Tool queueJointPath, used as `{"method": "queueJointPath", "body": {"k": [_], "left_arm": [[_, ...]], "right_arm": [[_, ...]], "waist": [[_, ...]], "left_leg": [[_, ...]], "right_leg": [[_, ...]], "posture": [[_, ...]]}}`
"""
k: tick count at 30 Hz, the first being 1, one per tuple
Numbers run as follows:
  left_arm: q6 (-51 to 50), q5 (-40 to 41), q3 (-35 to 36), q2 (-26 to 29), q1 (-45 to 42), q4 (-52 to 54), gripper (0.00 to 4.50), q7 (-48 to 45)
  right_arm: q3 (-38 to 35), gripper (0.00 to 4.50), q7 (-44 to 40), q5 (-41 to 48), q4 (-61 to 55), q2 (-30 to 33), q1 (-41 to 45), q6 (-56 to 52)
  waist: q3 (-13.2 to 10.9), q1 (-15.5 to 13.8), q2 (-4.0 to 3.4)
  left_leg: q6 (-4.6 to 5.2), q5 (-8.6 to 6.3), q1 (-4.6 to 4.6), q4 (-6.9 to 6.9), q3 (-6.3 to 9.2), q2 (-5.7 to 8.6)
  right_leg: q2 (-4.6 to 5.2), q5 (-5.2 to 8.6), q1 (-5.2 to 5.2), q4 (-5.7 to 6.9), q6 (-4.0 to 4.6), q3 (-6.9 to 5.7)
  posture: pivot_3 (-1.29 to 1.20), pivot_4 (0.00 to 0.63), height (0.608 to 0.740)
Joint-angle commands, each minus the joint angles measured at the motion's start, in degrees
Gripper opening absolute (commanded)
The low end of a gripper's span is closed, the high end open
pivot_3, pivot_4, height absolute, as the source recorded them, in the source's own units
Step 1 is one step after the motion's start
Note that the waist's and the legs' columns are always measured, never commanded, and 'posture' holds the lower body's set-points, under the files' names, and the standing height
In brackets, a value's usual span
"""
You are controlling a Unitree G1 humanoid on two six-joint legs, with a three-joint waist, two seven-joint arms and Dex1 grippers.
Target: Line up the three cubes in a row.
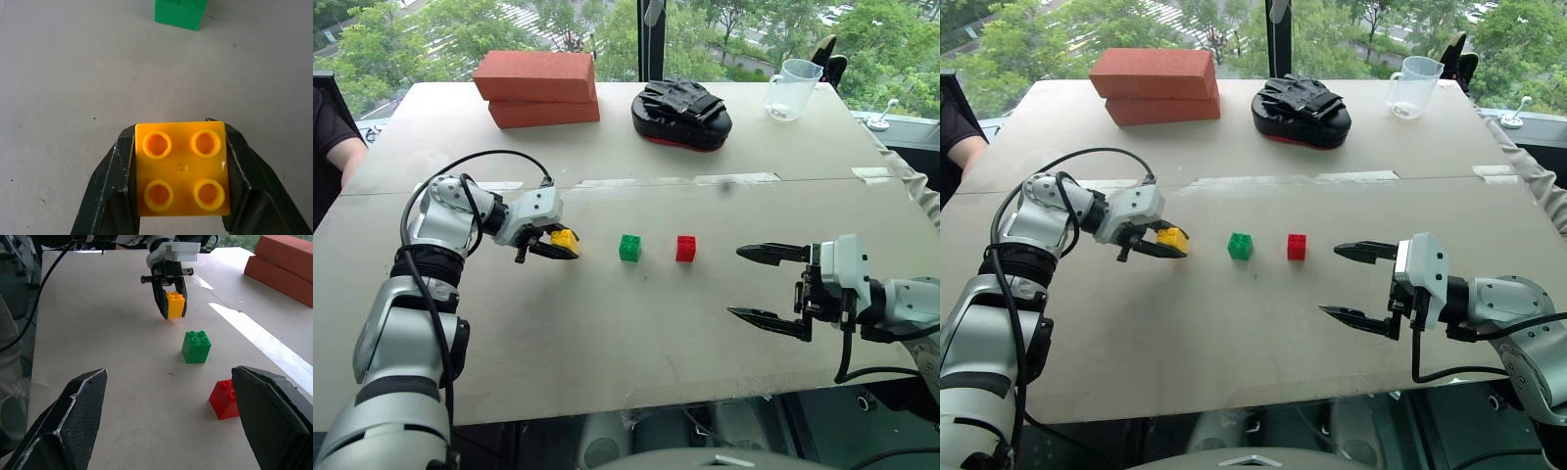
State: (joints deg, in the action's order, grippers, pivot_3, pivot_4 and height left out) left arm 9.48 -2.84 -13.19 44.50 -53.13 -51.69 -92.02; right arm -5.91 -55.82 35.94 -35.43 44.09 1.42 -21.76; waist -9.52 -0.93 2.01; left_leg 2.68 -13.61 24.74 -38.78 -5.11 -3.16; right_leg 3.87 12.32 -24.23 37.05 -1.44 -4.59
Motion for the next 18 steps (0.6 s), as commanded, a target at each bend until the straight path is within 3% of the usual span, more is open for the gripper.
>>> {"method": "queueJointPath", "body": {"k": [1,18], "left_arm": [[1.8,-1.3,-0.1,-0.3,-2.8,-1.8,1.34,0.7],[5.6,-3.8,-0.8,-2.0,-5.0,-6.6,1.34,0.0]], "right_arm": [[-2.6,4.2,0.6,0.8,-2.7,0.3,-0.1,1.1],[-3.7,4.2,3.4,2.3,-5.5,0.8,0.1,-0.7]], "waist": [[0.0,0.0,0.0],[0.0,0.1,0.01]], "left_leg": [[0.0,0.0,0.0,-0.01,0.01,0.0],[0.0,0.0,0.0,-0.03,0.03,0.0]], "right_leg": [[0.0,0.0,0.0,0.0,0.0,0.0],[0.0,0.0,0.01,0.02,0.0,-0.01]], "posture": [[0.0,0.15,0.74],[0.0,0.15,0.74]]}}
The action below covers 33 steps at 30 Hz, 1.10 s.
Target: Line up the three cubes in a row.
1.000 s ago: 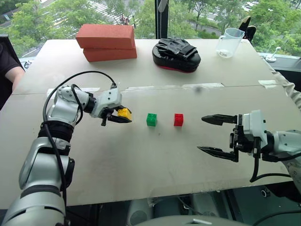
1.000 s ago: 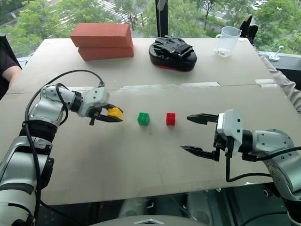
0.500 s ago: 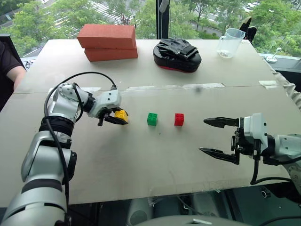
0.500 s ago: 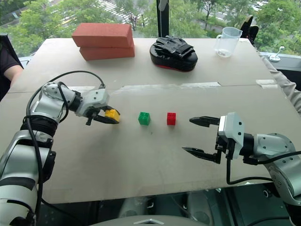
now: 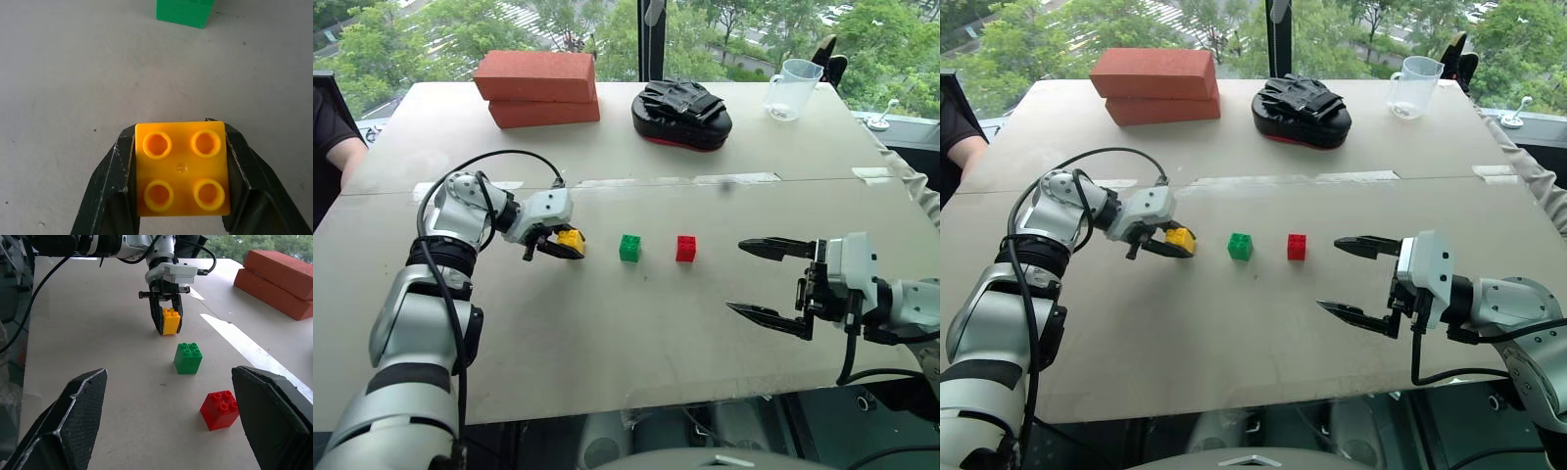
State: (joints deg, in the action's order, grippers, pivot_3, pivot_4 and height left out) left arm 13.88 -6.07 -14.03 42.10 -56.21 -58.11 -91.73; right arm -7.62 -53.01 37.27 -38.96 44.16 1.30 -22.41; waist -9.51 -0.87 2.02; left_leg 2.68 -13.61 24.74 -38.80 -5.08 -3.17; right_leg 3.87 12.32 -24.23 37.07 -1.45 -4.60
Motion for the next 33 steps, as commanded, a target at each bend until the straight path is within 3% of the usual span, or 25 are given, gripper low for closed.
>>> {"method": "queueJointPath", "body": {"k": [1,4,6,11,15,19,22,23,24,27,33], "left_arm": [[1.4,-0.7,0.1,0.4,-2.0,-0.3,1.34,-0.3],[1.6,-1.0,0.3,0.3,-2.1,-0.6,1.34,0.1],[1.3,-0.6,0.4,0.3,-2.2,-0.5,2.35,-0.2],[1.2,0.6,1.5,1.1,-0.8,2.0,4.38,-0.6],[-5.1,7.2,5.0,4.4,4.2,11.6,4.38,-0.8],[-18.0,15.1,12.2,9.1,14.7,29.4,4.38,0.5],[-28.6,21.3,20.6,11.9,26.0,43.8,4.38,5.8],[-33.0,24.0,26.6,11.7,32.2,50.1,4.38,8.8],[-37.7,26.8,33.4,10.2,38.7,56.7,4.38,11.8],[-45.9,32.2,45.3,5.5,52.9,71.0,4.38,19.8],[-47.2,34.0,56.0,-6.2,77.0,84.9,4.38,29.8]], "right_arm": [[-2.0,4.2,0.7,1.0,-1.9,0.8,0.3,0.0],[-2.0,4.2,0.7,1.0,-1.9,0.8,0.2,-0.1],[-2.0,4.2,0.8,1.1,-2.0,0.9,0.2,-0.1],[-2.1,4.2,0.7,1.4,-1.9,1.1,0.1,-0.2],[-2.1,4.2,0.4,1.4,-1.4,1.3,-0.2,-0.1],[-2.7,4.2,0.1,1.2,-0.8,1.3,-1.9,0.1],[-4.1,4.2,-0.3,0.7,0.7,1.2,-4.4,0.6],[-5.1,4.2,-0.6,-0.3,2.1,1.3,-6.2,1.2],[-6.4,4.2,-0.8,-1.1,3.5,1.3,-8.2,1.7],[-9.3,4.2,-1.2,-3.0,6.9,1.2,-12.2,3.3],[-15.1,4.2,-3.9,-5.5,12.6,0.5,-20.1,7.7]], "waist": [[0.0,0.0,0.0],[0.0,0.0,0.0],[0.0,0.0,0.0],[0.0,0.0,0.0],[0.0,0.2,0.0],[0.0,0.7,-0.01],[0.0,0.6,-0.01],[0.0,0.0,-0.02],[0.0,0.3,-0.07],[0.0,0.5,-0.09],[0.1,-0.1,-0.26]], "left_leg": [[0.0,0.0,0.0,0.0,0.0,0.0],[0.0,0.0,0.0,0.0,0.01,0.0],[0.0,0.0,0.0,0.0,0.01,0.0],[0.0,0.0,0.0,-0.01,0.01,0.0],[0.0,0.0,0.0,-0.03,0.01,-0.03],[-0.01,0.0,-0.04,-0.03,0.01,-0.13],[-0.02,0.01,-0.05,-0.03,0.04,-0.13],[-0.01,0.0,-0.06,-0.03,0.04,-0.12],[0.0,0.0,-0.05,-0.07,0.08,-0.11],[-0.01,-0.01,-0.19,-0.07,0.06,-0.11],[-0.03,-0.04,-0.63,0.06,0.21,-0.1]], "right_leg": [[0.0,0.0,0.0,0.0,0.01,0.0],[0.0,0.0,0.0,0.01,0.01,-0.01],[0.0,0.0,0.0,0.01,0.0,0.0],[0.0,-0.01,0.0,0.01,0.01,0.0],[0.01,-0.01,0.0,0.02,0.01,0.02],[0.01,0.0,-0.02,0.09,0.03,0.12],[0.05,0.01,0.0,0.1,0.02,0.1],[0.08,0.01,0.01,0.12,0.02,0.09],[0.1,0.11,0.03,0.09,-0.17,0.01],[0.25,0.12,0.2,-0.01,-0.14,0.19],[0.55,0.29,0.59,-0.13,0.02,0.12]], "posture": [[0.0,0.15,0.74],[0.0,0.15,0.74],[0.0,0.15,0.74],[0.0,0.15,0.74],[0.0,0.15,0.74],[0.0,0.15,0.74],[0.0,0.15,0.74],[0.0,0.15,0.74],[0.0,0.15,0.74],[0.0,0.15,0.74],[0.0,0.15,0.74]]}}
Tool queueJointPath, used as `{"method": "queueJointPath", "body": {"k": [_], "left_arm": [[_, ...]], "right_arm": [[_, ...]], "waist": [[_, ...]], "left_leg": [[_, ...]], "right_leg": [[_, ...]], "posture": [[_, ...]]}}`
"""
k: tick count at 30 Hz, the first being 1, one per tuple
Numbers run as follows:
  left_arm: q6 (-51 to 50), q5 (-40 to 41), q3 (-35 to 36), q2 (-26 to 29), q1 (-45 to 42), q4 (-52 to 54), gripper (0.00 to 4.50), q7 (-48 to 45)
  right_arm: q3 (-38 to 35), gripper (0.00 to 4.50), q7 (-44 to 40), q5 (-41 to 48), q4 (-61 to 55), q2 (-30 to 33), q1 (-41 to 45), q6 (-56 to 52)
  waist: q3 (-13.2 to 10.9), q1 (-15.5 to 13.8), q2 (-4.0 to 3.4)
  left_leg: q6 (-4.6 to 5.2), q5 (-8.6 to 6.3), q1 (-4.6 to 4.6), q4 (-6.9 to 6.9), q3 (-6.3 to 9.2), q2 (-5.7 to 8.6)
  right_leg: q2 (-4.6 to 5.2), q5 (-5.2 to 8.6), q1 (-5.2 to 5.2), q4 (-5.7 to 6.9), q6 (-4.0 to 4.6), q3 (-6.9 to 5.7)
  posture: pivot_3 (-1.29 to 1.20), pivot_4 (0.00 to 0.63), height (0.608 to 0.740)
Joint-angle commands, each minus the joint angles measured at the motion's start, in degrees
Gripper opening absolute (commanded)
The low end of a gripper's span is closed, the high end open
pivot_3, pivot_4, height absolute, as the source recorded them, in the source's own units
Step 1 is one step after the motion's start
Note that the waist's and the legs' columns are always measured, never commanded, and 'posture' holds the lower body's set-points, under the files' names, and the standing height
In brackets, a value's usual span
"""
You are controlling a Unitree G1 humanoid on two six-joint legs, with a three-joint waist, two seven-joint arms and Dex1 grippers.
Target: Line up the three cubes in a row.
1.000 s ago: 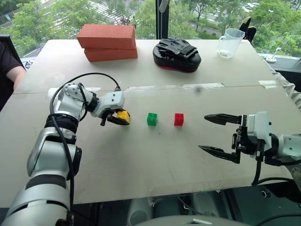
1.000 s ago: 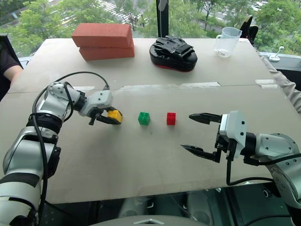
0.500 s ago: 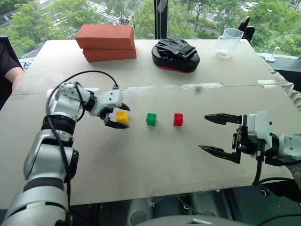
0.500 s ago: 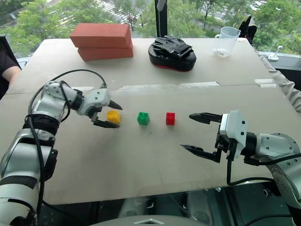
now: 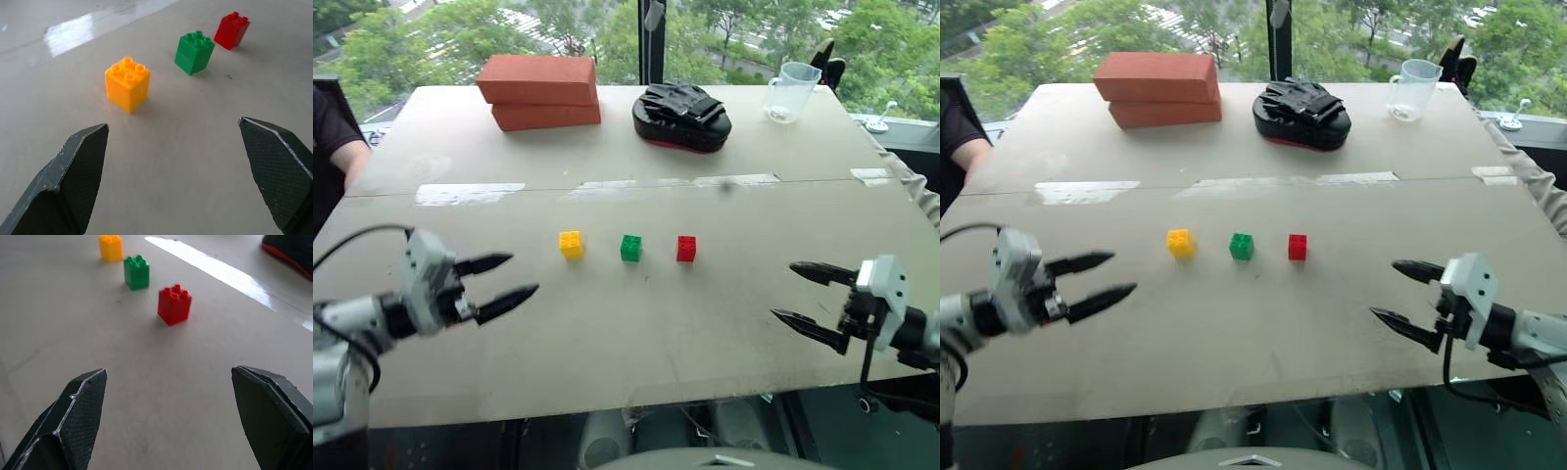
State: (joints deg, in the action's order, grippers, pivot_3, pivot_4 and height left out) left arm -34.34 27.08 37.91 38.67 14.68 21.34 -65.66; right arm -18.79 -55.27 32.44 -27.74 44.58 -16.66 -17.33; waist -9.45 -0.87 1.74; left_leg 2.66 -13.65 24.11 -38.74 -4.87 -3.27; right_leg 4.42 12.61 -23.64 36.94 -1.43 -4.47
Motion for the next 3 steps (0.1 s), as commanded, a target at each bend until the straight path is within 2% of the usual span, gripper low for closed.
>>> {"method": "queueJointPath", "body": {"k": [1,3], "left_arm": [[1.3,1.6,4.6,-4.2,8.6,6.3,4.38,4.5],[1.8,2.7,4.8,-5.3,11.4,7.4,4.38,5.7]], "right_arm": [[-4.4,4.2,-2.0,-1.2,2.1,0.2,-2.9,3.3],[-4.8,4.2,-2.4,-1.8,3.1,0.2,-3.5,4.2]], "waist": [[0.0,-0.1,0.02],[0.0,-0.1,0.02]], "left_leg": [[-0.23,-0.13,-0.08,0.05,0.02,0.01],[-0.28,-0.15,-0.17,0.07,0.08,0.0]], "right_leg": [[0.03,0.01,0.05,0.0,0.01,-0.02],[0.05,0.01,0.09,0.01,0.01,-0.08]], "posture": [[0.0,0.15,0.74],[0.0,0.15,0.74]]}}
